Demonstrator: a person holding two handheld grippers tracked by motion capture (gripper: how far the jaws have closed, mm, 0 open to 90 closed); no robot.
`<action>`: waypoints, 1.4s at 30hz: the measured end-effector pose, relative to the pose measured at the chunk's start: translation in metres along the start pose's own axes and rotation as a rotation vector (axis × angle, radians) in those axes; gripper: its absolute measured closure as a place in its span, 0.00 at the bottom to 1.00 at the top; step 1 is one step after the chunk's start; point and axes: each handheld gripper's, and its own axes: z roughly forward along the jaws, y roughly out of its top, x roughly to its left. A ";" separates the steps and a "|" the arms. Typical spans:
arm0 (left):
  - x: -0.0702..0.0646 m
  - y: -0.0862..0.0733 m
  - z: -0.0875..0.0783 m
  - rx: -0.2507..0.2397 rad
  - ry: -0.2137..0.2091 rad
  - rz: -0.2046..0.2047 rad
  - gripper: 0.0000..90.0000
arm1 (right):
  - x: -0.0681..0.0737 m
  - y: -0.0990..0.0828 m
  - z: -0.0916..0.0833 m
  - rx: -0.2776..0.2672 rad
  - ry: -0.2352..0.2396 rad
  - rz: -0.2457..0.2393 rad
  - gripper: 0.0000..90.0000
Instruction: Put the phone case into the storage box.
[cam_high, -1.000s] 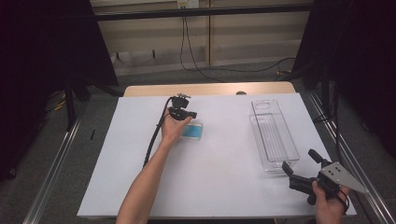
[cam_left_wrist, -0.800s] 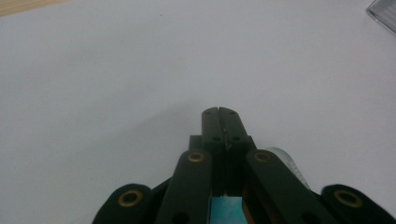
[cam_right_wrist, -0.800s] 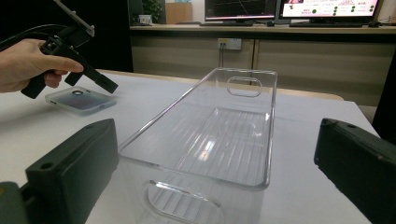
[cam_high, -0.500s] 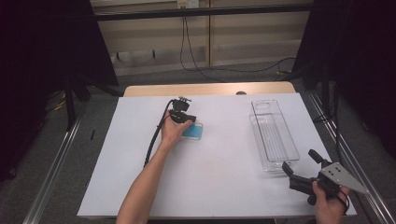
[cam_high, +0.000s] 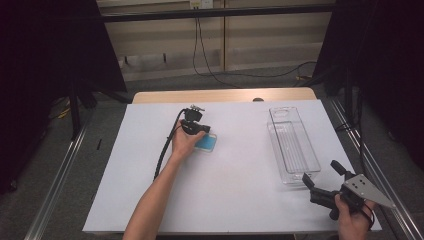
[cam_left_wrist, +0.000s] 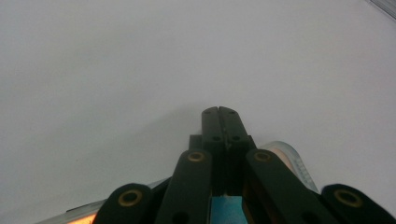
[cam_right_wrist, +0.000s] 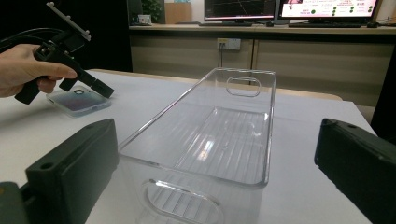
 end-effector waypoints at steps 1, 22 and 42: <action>0.000 -0.001 -0.001 0.001 -0.007 -0.001 1.00 | 0.000 0.000 0.000 0.000 0.000 0.000 0.00; -0.014 -0.016 -0.007 -0.006 -0.078 0.015 1.00 | 0.001 0.000 0.001 0.007 0.004 -0.010 0.00; -0.022 -0.026 -0.016 0.015 -0.103 0.045 1.00 | 0.001 -0.001 0.001 0.010 0.004 -0.017 0.00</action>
